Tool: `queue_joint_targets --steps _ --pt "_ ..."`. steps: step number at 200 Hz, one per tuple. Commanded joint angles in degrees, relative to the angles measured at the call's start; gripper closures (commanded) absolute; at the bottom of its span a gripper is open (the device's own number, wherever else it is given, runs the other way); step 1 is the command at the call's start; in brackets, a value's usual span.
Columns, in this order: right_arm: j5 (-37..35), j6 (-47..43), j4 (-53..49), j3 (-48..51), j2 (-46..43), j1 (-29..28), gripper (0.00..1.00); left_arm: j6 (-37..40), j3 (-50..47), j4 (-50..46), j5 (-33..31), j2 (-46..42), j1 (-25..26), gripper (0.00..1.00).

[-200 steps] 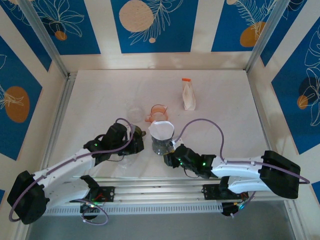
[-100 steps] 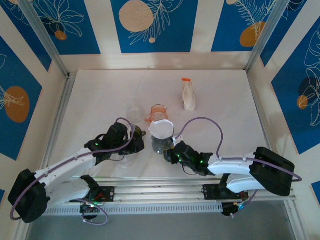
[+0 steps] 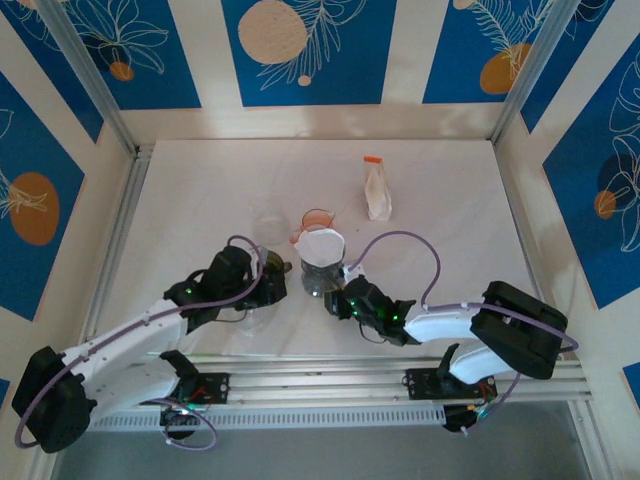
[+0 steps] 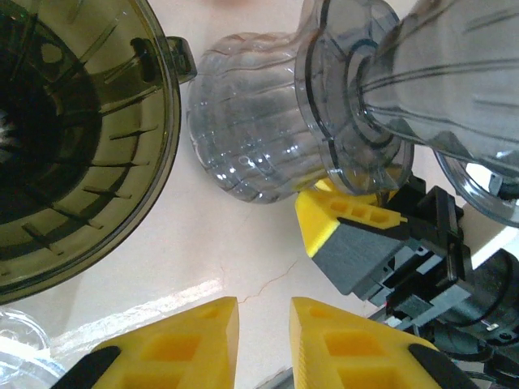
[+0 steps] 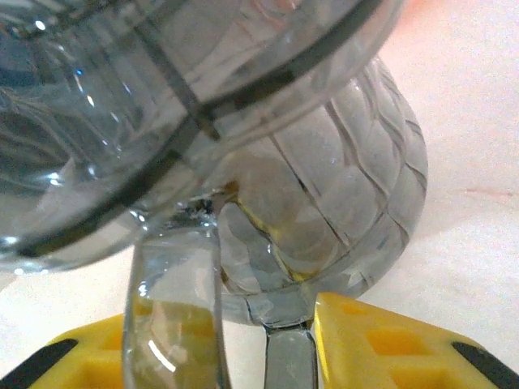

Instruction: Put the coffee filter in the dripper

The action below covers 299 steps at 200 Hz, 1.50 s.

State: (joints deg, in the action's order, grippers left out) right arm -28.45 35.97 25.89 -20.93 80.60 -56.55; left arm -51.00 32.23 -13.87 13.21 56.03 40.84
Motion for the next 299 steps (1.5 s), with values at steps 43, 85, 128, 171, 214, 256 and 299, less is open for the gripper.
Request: queue_joint_targets --steps 43,85,128,171,214,256,299 --pt "1.64 -2.52 4.08 -3.69 5.99 3.28 0.61 -0.76 -0.72 -3.15 -1.24 -2.42 -1.18 0.77" --pt "4.15 -3.52 5.44 -6.7 9.92 5.38 0.62 -0.68 -0.61 -4.38 -1.43 -3.69 -1.61 0.77" --pt "6.91 -4.65 6.45 -10.4 14.3 7.15 0.62 -0.41 -0.49 -5.9 -1.57 -4.96 -2.18 0.77" --pt "8.91 -5.38 6.63 -15.12 19.15 8.08 0.63 0.37 0.37 -8.42 -2.37 -6.71 -2.83 0.77" --pt "10.44 -5.51 6.07 -19.92 23.26 9.01 0.64 1.41 1.4 -11.64 -3.41 -8.75 -3.46 0.77" --pt "11.82 -5.55 4.69 -24.45 26.12 9.79 0.64 2.26 1.82 -15.66 -5.72 -11.66 -4.17 0.77" --pt "12.79 -5.49 3.64 -28.2 29.07 10.37 0.64 2.49 2.14 -19.14 -7.91 -14.81 -5.13 0.77"
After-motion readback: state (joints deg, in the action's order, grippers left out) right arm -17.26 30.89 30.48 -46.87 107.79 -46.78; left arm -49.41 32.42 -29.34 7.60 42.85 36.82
